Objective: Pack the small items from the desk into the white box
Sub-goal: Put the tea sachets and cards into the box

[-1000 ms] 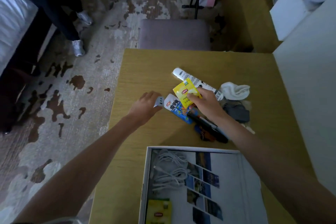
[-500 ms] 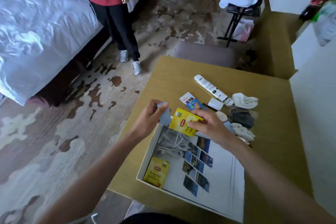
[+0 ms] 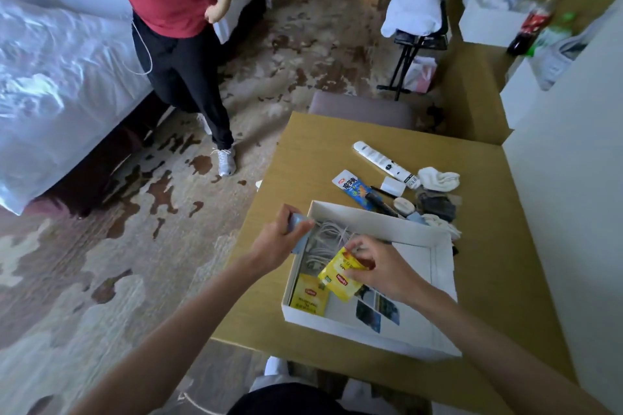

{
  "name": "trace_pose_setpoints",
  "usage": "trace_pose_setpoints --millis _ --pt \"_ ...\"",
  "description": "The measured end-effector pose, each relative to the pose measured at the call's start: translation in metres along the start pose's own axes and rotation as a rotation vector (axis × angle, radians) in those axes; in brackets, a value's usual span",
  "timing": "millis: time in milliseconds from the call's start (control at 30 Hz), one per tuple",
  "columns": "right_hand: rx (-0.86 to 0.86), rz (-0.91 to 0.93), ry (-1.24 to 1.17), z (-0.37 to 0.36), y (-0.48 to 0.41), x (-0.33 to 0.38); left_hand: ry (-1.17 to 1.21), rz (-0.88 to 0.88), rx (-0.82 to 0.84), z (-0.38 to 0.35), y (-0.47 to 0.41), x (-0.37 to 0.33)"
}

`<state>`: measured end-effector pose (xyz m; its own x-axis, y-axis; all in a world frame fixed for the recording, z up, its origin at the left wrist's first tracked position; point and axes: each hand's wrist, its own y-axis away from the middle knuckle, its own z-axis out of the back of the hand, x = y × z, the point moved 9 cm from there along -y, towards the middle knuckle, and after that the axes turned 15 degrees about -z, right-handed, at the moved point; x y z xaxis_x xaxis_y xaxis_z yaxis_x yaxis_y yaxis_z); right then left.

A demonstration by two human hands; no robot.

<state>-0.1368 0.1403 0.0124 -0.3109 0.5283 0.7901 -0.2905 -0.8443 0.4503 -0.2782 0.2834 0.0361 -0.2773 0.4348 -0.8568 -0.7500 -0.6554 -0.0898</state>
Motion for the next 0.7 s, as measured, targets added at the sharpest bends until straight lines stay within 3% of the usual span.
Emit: trace_pose_setpoints --millis 267,500,700 --pt "-0.022 0.029 0.291 -0.063 -0.019 0.0 0.026 -0.053 0.109 -0.009 0.004 0.006" --pt "-0.165 0.105 0.802 -0.084 -0.031 0.003 0.059 -0.077 0.15 -0.003 0.005 0.008" --pt "-0.223 0.177 0.719 -0.082 -0.021 -0.001 0.047 -0.121 0.185 -0.005 0.005 -0.003"
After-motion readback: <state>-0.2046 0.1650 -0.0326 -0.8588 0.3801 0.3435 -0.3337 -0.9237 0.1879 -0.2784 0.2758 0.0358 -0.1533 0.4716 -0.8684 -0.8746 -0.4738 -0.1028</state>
